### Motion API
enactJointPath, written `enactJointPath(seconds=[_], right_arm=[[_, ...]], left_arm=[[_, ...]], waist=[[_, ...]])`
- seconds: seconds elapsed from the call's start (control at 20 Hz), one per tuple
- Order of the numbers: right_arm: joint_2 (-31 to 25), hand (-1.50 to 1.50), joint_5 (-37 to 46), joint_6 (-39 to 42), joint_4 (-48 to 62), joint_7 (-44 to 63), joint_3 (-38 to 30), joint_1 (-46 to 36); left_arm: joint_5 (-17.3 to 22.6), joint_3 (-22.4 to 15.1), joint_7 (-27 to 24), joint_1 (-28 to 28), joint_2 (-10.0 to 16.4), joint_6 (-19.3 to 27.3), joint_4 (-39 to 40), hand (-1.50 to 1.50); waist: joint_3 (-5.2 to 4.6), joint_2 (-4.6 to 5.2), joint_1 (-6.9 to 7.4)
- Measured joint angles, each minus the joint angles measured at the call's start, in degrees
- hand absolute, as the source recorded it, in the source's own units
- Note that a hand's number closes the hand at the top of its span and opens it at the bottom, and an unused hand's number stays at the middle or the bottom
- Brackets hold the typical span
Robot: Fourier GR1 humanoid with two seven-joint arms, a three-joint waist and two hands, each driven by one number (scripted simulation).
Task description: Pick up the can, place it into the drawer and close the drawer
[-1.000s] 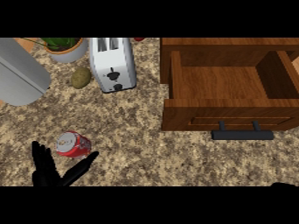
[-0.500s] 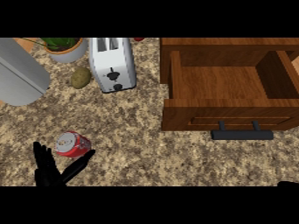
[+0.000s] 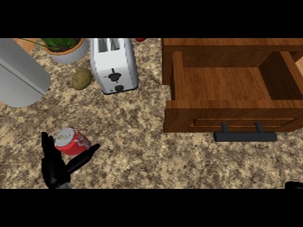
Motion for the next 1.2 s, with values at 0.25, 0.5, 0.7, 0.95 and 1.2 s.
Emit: enactJointPath(seconds=[0.25,0.5,0.7,0.95,1.2], right_arm=[[0.3,-1.50,-0.5,0.3,-1.3,0.5,-0.7,0.9],[0.5,-1.50,-0.5,0.4,-1.9,0.9,-1.0,0.7],[1.8,-1.50,2.5,-0.4,-1.7,-0.1,0.9,0.1],[1.4,-1.50,2.8,-0.8,-1.2,0.3,0.4,-1.1],[0.9,-1.50,2.9,-0.7,-1.5,0.8,0.5,-1.9]], left_arm=[[0.3,0.8,0.6,-4.7,2.0,-4.5,4.3,1.50],[0.8,1.7,-2.0,-8.0,1.7,-8.5,8.5,1.50],[0.7,2.1,-3.4,-10.1,1.4,-9.5,10.2,1.50],[0.3,1.7,-3.1,-12.4,1.4,-10.8,9.8,1.50],[-2.2,-2.6,0.0,-19.0,2.2,-17.0,12.7,1.50]], waist=[[-0.02,-0.02,-0.09],[0.01,-0.02,-0.10],[0.00,-0.01,-0.04],[0.00,-0.01,-0.01],[-0.05,0.20,-0.93]])
